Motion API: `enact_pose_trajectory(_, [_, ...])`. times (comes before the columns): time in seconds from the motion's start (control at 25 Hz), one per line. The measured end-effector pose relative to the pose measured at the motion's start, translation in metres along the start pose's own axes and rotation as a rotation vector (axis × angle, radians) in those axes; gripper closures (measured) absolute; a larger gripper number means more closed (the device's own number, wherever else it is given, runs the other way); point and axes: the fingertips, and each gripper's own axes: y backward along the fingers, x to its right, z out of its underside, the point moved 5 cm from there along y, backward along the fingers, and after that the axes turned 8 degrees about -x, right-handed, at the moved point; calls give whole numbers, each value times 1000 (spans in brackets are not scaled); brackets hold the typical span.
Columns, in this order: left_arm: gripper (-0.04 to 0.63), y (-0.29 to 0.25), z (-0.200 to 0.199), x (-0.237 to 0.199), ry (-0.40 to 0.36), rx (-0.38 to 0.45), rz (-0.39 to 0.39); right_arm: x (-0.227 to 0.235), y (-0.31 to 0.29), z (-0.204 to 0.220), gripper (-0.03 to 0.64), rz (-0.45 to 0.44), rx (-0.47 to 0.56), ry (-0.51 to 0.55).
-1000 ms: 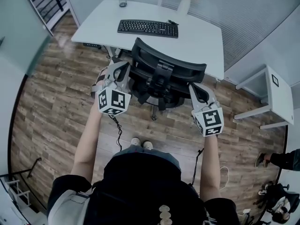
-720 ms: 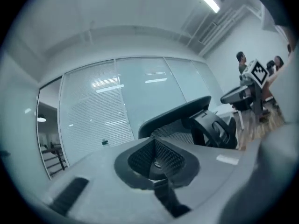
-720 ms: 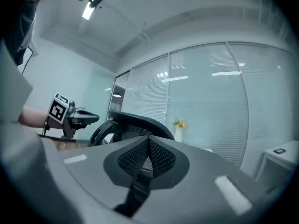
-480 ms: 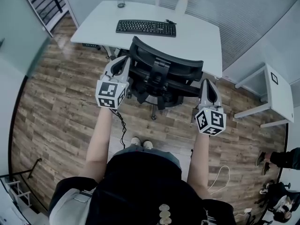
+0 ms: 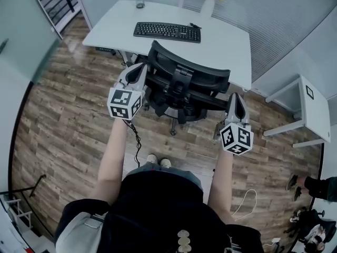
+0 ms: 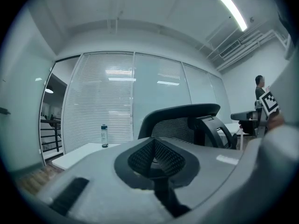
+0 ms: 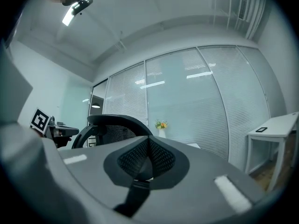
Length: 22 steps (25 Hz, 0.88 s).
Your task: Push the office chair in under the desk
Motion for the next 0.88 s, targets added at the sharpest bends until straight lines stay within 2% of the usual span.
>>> enact_pose_trajectory(0.88, [588, -3, 6, 10, -7, -24, 15, -6, -8, -1, 606, -50, -9, 25])
